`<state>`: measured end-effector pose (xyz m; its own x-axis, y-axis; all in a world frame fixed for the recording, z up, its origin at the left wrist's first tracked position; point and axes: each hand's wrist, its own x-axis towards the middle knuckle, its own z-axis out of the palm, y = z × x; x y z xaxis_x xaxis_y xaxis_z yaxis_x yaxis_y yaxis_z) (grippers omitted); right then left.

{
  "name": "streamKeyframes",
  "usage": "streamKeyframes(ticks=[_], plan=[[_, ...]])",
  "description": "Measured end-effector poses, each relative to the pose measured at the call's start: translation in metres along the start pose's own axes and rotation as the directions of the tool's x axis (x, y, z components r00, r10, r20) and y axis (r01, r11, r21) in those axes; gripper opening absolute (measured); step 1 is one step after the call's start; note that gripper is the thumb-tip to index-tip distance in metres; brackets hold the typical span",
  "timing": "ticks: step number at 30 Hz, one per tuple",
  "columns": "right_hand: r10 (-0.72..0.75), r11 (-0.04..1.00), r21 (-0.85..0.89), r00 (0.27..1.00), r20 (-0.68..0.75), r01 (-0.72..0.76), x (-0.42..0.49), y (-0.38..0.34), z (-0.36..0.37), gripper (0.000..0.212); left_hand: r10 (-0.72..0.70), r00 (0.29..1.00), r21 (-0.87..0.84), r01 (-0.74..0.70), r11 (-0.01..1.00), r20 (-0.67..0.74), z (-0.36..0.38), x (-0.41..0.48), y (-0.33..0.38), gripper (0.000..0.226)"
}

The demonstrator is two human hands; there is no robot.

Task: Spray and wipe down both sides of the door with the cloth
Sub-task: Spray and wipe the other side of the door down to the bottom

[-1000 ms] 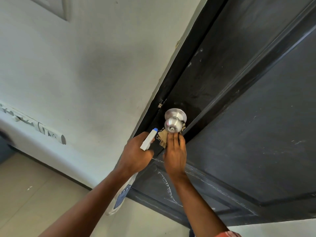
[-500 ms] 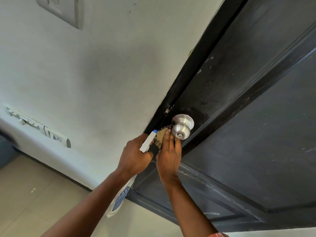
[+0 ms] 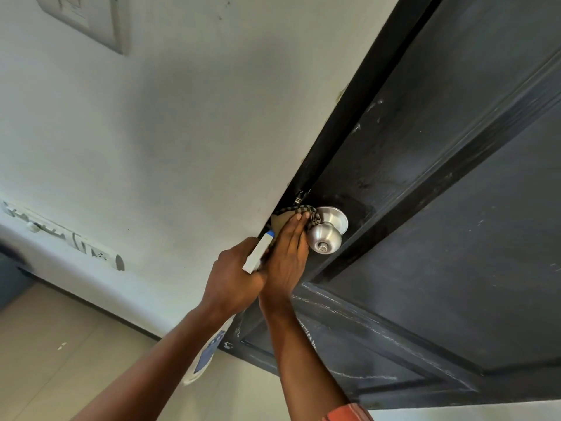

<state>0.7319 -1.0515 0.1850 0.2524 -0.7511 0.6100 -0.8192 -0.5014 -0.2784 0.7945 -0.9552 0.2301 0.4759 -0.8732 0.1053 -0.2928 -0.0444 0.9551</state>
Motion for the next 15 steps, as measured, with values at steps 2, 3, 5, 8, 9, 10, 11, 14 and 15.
streamKeyframes(ticks=[2, 3, 5, 8, 9, 10, 11, 14, 15], plan=[[-0.011, 1.0, -0.023, 1.0, 0.0, 0.011, 0.001, 0.0, -0.001, 0.072, 0.003, 1.0, 0.01, -0.003, 1.0, 0.004, 0.0, 0.001, -0.002, 0.036], [-0.022, 0.999, -0.044, 1.0, -0.002, 0.022, 0.0, 0.003, -0.001, 0.071, 0.002, 1.0, 0.006, -0.002, 1.0, 0.003, 0.0, 0.0, -0.002, 0.035], [-0.019, 0.998, -0.063, 1.0, 0.002, 0.019, -0.009, 0.01, -0.001, 0.063, -0.003, 1.0, -0.008, 0.003, 1.0, 0.007, 0.0, 0.0, -0.003, 0.033], [0.032, 0.997, -0.068, 0.999, 0.024, -0.03, -0.029, 0.034, -0.003, 0.059, -0.026, 1.0, -0.002, 0.026, 1.0, 0.01, -0.001, -0.002, -0.005, 0.032], [0.068, 0.995, -0.071, 0.997, 0.031, -0.066, -0.035, 0.044, -0.004, 0.063, -0.035, 0.999, 0.004, 0.035, 0.999, 0.009, -0.002, -0.002, -0.006, 0.033], [0.107, 0.992, -0.073, 0.994, 0.032, -0.105, -0.038, 0.053, -0.006, 0.068, -0.042, 0.999, 0.008, 0.042, 0.999, 0.012, -0.002, -0.002, -0.008, 0.034], [0.139, 0.989, -0.057, 0.99, 0.034, -0.137, -0.038, 0.061, -0.008, 0.073, -0.048, 0.999, 0.013, 0.048, 0.999, 0.019, -0.003, -0.003, -0.01, 0.035], [0.186, 0.978, 0.096, 0.982, 0.015, -0.187, -0.039, 0.068, -0.023, 0.07, -0.069, 0.996, 0.033, 0.067, 0.997, 0.063, 0.002, -0.008, -0.016, 0.035], [0.199, 0.966, 0.174, 0.98, -0.024, -0.192, -0.04, 0.066, -0.029, 0.064, -0.08, 0.994, 0.037, 0.077, 0.996, 0.074, 0.005, -0.009, -0.018, 0.035]])
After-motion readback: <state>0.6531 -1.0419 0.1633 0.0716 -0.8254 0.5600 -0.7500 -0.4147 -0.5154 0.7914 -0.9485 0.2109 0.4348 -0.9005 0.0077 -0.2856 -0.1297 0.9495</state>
